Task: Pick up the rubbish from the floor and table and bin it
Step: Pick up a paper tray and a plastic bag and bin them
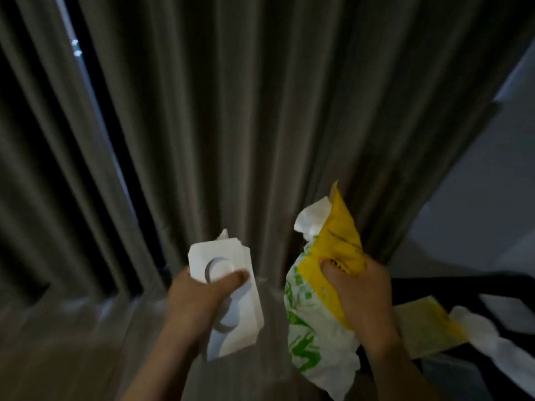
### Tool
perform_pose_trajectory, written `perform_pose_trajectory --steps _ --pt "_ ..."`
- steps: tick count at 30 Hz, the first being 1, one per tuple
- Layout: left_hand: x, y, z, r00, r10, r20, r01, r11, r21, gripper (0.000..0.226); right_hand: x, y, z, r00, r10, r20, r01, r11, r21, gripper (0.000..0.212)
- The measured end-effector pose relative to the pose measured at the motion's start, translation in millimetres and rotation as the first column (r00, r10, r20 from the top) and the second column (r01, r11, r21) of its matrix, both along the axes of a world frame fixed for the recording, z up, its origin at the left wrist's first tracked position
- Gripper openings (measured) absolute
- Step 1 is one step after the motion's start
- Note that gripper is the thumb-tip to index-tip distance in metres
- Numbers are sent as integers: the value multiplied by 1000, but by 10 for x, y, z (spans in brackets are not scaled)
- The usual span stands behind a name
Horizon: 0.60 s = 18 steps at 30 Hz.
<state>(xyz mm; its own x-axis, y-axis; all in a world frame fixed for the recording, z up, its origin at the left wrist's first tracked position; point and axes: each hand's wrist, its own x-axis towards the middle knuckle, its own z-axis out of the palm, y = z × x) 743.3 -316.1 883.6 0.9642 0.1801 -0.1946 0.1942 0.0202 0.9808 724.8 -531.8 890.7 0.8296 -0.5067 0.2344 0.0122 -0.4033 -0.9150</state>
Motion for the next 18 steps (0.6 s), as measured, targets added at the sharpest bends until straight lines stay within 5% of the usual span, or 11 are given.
perform_pose_trajectory --steps 10,18 --pt "-330 -1117 1585 901 -344 266 372 926 -63 25 -1011 -701 1656 906 -331 265 355 933 -48 38" --pt "-606 -1551 2032 670 -661 338 732 662 -157 24 -1995 -450 2087 597 -696 399 774 630 -62 28"
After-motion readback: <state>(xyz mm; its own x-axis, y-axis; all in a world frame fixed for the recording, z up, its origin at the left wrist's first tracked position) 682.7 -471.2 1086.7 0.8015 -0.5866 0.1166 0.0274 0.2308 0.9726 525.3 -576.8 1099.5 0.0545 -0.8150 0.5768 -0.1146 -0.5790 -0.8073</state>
